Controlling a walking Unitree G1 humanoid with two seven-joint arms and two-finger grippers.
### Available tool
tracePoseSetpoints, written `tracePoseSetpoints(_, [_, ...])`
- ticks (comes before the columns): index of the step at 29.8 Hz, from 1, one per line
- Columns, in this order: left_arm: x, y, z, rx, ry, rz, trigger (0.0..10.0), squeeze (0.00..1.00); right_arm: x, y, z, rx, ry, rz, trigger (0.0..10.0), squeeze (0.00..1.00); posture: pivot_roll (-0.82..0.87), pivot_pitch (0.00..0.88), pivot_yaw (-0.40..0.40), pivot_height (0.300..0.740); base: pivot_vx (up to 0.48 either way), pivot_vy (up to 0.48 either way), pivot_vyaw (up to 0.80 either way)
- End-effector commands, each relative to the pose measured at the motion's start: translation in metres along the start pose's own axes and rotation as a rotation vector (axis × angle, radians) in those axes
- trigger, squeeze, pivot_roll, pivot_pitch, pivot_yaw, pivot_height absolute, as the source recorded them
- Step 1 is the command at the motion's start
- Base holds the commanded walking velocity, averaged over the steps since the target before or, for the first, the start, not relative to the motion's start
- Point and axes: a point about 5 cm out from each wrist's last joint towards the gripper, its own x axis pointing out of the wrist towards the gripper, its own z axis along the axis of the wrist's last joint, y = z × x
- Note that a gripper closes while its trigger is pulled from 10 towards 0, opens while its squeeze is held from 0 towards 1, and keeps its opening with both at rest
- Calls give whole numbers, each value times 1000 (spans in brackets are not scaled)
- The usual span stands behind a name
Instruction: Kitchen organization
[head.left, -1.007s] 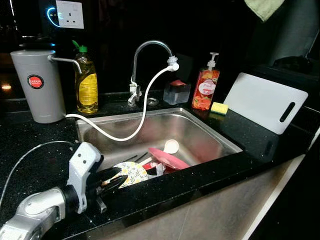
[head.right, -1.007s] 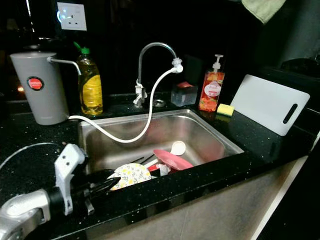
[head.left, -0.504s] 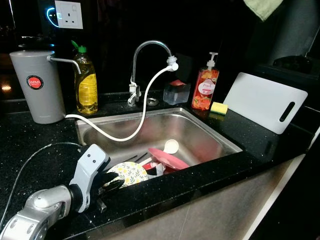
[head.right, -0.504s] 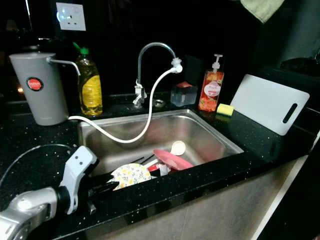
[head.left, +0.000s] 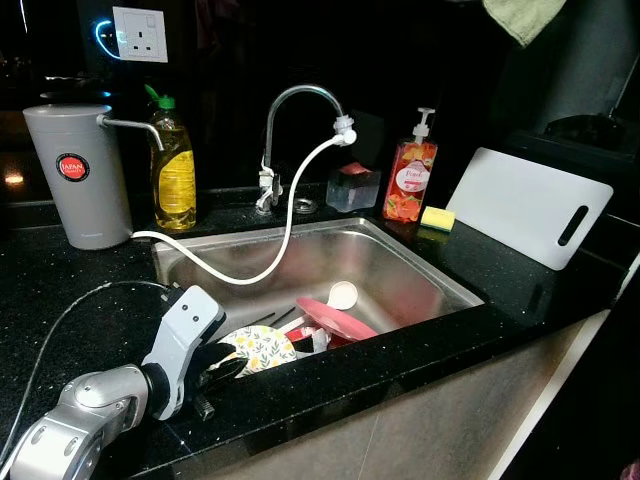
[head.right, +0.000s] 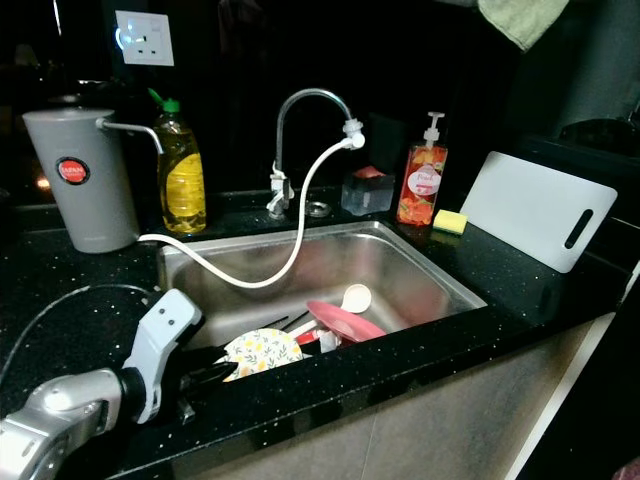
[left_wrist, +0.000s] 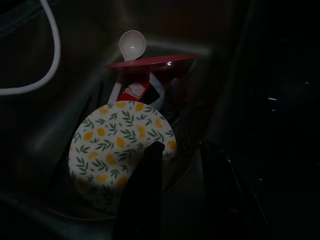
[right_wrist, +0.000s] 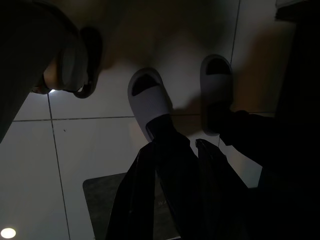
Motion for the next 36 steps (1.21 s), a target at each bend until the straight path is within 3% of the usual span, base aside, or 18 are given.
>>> tracePoseSetpoints(1, [2, 0, -10, -27, 47, 7, 10000, 0, 0, -3, -1, -20, -2, 0, 10000, 0, -20, 0, -98, 740, 0, 0, 0])
tracePoseSetpoints(36, [6, 1, -6, -24, 27, 23, 10000, 0, 0, -6, 2, -27, -6, -3, 10000, 0, -26, 0, -109, 740, 0, 0, 0])
